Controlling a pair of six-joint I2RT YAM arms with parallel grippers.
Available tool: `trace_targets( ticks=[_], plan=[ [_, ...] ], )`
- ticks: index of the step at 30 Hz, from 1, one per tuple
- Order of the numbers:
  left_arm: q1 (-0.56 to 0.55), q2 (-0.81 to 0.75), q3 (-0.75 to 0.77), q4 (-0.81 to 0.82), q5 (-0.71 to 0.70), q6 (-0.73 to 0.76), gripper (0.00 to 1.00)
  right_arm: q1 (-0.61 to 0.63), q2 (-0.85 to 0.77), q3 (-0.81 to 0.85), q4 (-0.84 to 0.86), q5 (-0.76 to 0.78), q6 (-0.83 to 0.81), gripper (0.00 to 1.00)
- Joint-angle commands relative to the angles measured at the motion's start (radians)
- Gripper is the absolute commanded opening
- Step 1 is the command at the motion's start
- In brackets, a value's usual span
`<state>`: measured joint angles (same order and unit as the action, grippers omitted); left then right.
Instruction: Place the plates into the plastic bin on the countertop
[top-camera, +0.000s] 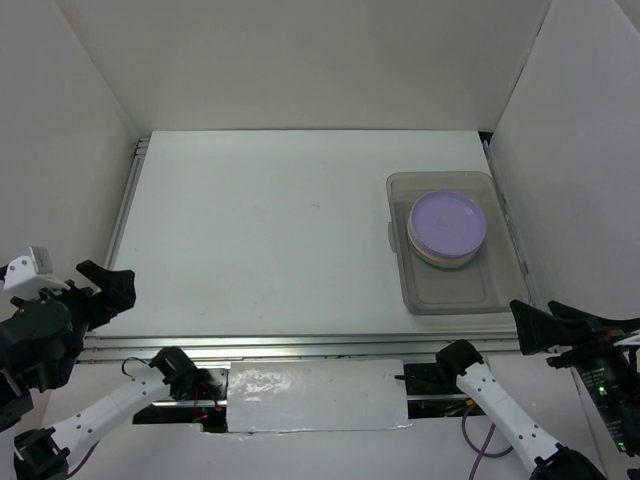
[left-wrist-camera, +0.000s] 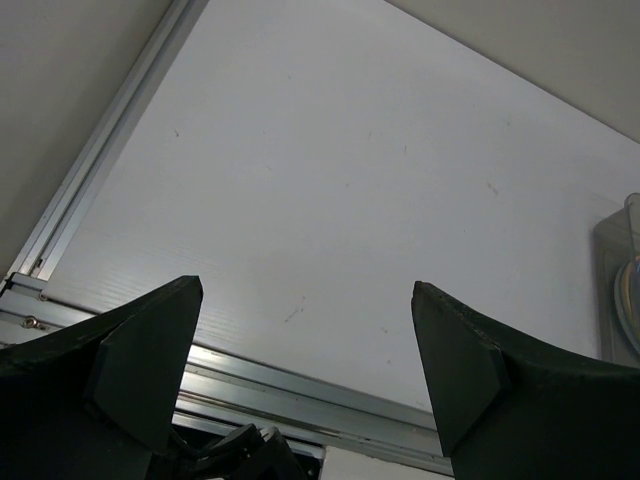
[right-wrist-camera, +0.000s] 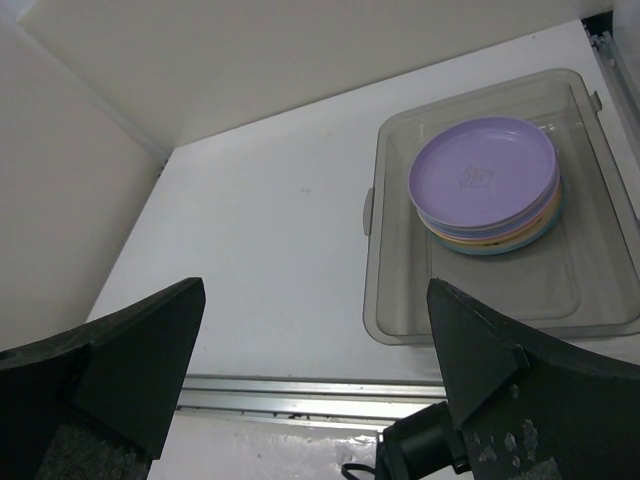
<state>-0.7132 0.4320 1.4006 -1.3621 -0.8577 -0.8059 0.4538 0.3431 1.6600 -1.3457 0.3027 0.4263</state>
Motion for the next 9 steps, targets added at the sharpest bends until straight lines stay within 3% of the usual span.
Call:
trace_targets(
  ticks=[1, 9],
  plan=[
    [0.018, -0.007, -0.005, 0.029, 0.008, 0.04, 0.99, 0.005, -0.001, 0.0, -0.076, 0.022, 0.002, 1.0],
    [0.043, -0.002, -0.015, 0.047, 0.022, 0.057, 0.99, 0.016, 0.014, 0.009, -0.079, 0.047, 0.014, 1.0]
  ],
)
